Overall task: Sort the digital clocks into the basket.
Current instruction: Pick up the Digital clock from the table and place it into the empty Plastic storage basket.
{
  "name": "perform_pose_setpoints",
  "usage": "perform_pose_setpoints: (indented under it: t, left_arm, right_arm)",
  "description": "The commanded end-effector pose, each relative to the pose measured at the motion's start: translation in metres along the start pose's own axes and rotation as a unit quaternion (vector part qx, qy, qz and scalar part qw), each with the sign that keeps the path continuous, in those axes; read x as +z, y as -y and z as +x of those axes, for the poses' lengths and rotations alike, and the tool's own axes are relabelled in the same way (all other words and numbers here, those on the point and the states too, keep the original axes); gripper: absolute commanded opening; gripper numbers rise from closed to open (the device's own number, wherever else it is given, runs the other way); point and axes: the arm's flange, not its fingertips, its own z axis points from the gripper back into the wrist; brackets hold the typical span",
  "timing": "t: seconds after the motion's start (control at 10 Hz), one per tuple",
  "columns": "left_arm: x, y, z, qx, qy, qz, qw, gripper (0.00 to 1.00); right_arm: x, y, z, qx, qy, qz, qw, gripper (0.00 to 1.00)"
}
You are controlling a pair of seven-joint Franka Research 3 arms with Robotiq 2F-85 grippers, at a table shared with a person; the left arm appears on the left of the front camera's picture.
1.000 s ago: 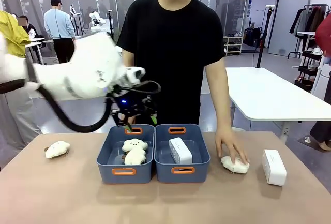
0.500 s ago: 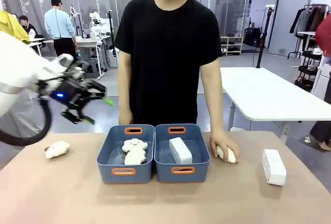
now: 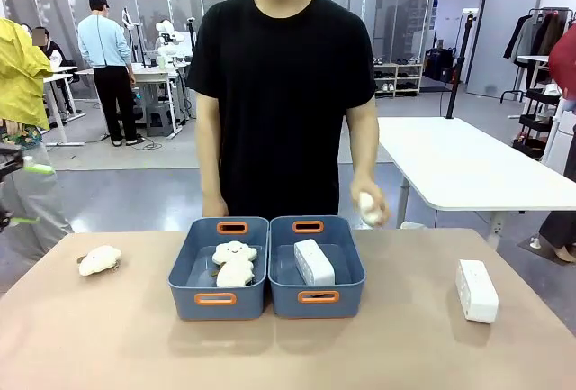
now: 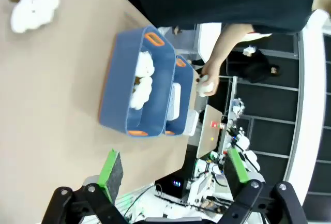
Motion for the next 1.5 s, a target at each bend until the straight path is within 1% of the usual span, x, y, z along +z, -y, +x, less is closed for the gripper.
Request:
perform_pose_setpoints:
  t: [0.0,0.1,0.2,0.3,0.4,0.5,0.8,0.9,1.0,1.1,1.2,1.3,1.4]
  left_arm:
    - [0.013,-0.034,0.024,-0.026,-0.045,-0.045,0.998,1.0]
    - [0.033,-0.056,0.019,-0.004,-0.036,-0.074,0.997,1.0]
    - [0.034,-0.076,0.022,0.01,-0.02,-0.074,0.997,1.0]
    - [0.038,-0.096,0.019,0.012,-0.006,-0.083,0.997,1.0]
    - [0.037,-0.109,0.011,-0.031,0.032,-0.087,0.995,1.0]
    - [0.042,-0.087,0.014,0.014,-0.013,-0.063,0.998,1.0]
    - [0.042,-0.087,0.014,0.014,-0.013,-0.063,0.998,1.0]
    - [0.042,-0.087,0.014,0.014,-0.013,-0.063,0.998,1.0]
    - [0.042,-0.087,0.014,0.014,-0.013,-0.063,0.998,1.0]
    - [0.042,-0.087,0.014,0.014,-0.013,-0.063,0.998,1.0]
    - [0.042,-0.087,0.014,0.014,-0.013,-0.063,0.998,1.0]
    - [0.042,-0.087,0.014,0.014,-0.013,-0.063,0.998,1.0]
    - [0.042,-0.087,0.014,0.014,-0.013,-0.063,0.998,1.0]
  right_arm:
    - [0.001,-0.001,0.0,0.002,-0.002,0.0,1.0,1.0]
    - [0.001,-0.001,0.0,0.002,-0.002,0.0,1.0,1.0]
    - [0.001,-0.001,0.0,0.002,-0.002,0.0,1.0,1.0]
    - [0.001,-0.001,0.0,0.002,-0.002,0.0,1.0,1.0]
    - [0.001,-0.001,0.0,0.002,-0.002,0.0,1.0,1.0]
    - [0.001,-0.001,0.0,0.002,-0.002,0.0,1.0,1.0]
    - [0.0,0.0,0.0,0.0,0.0,0.0,1.0,1.0]
    - [-0.022,-0.025,0.008,0.02,-0.031,-0.069,0.997,1.0]
    - [-0.046,-0.042,0.013,0.028,-0.061,-0.128,0.99,1.0]
    - [-0.071,-0.059,0.021,0.03,-0.082,-0.174,0.981,1.0]
    - [-0.103,-0.074,0.034,0.039,-0.096,-0.247,0.964,1.0]
    - [-0.132,-0.088,0.036,0.047,-0.108,-0.286,0.951,1.0]
    - [-0.156,-0.099,0.039,0.073,-0.127,-0.312,0.939,1.0]
